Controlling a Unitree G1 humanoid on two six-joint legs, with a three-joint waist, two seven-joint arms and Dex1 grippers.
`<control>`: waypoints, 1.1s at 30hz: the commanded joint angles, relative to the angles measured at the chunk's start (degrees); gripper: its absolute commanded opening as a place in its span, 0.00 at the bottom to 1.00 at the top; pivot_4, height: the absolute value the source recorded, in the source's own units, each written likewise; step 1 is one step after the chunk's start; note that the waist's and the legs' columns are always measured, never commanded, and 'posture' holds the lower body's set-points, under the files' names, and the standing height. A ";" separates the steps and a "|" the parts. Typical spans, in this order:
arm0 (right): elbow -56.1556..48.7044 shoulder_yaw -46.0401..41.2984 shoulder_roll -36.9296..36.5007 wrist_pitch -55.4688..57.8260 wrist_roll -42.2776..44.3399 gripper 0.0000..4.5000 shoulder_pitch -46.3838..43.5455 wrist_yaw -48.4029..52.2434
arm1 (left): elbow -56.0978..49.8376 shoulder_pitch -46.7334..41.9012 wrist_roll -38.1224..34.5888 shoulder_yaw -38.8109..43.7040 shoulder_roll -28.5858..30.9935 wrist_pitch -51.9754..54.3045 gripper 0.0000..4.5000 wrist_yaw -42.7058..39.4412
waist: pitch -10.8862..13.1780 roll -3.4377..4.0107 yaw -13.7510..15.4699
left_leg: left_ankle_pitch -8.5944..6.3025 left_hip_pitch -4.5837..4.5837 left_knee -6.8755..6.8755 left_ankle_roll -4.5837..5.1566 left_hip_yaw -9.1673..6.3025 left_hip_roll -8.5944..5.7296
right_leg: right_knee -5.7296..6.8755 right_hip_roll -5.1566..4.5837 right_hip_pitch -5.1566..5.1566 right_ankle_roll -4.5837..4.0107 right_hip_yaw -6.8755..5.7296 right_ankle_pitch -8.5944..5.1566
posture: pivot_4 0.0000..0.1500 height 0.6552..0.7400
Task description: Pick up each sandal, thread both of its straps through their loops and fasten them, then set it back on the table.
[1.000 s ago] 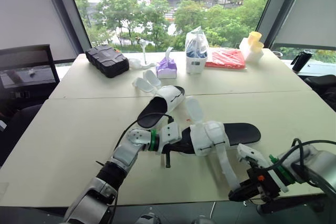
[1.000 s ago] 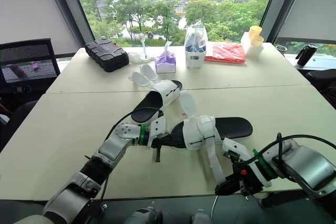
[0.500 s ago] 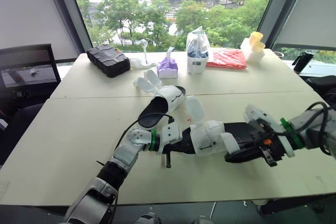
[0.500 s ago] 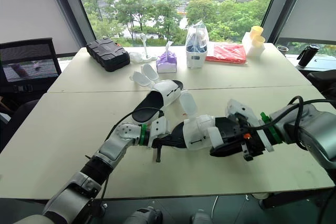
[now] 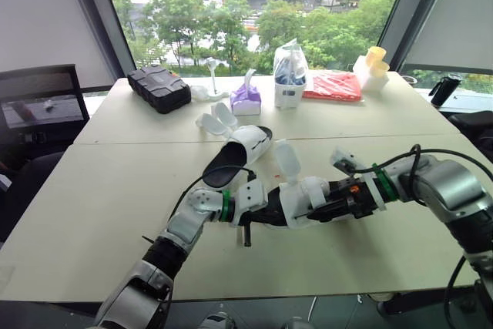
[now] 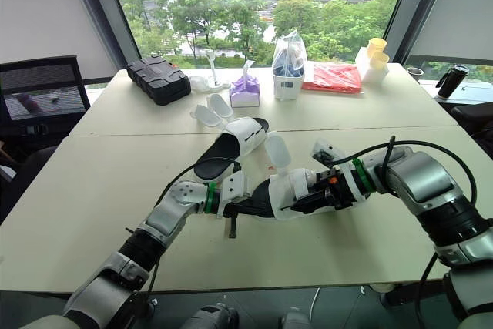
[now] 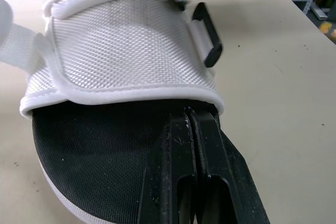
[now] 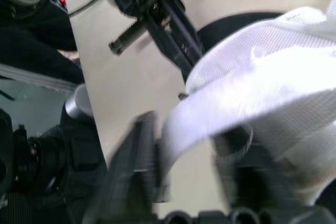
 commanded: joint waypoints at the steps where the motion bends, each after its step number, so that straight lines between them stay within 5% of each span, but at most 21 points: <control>1: 6.42 -3.29 2.95 0.75 -0.95 0.86 -4.82 -2.69 | 0.47 1.58 1.59 -1.98 0.35 1.18 0.00 -0.21 | 0.00 -0.01 -0.30 | 0.01 0.00 0.00 -0.01 0.00 0.00 | 0.01 0.00 0.00 0.00 0.01 0.01 | 1.00 1.00; 24: 31.57 -10.51 13.18 0.80 -3.43 0.86 -19.64 -7.15 | -1.63 2.59 1.46 -1.97 0.58 2.64 0.00 0.10 | -0.02 0.02 -1.26 | 0.04 -0.02 -0.14 -0.06 -0.02 0.01 | 0.06 0.02 -0.14 -0.02 0.04 0.07 | 1.00 1.00; 33: 47.15 -7.36 16.17 -10.74 -14.58 0.86 -25.88 -10.41 | -2.04 2.79 1.45 -2.01 0.71 2.90 0.00 0.19 | -0.02 0.04 -1.42 | 0.04 -0.01 -0.15 -0.07 0.00 0.00 | 0.07 0.04 -0.16 -0.03 0.05 0.07 | 1.00 1.00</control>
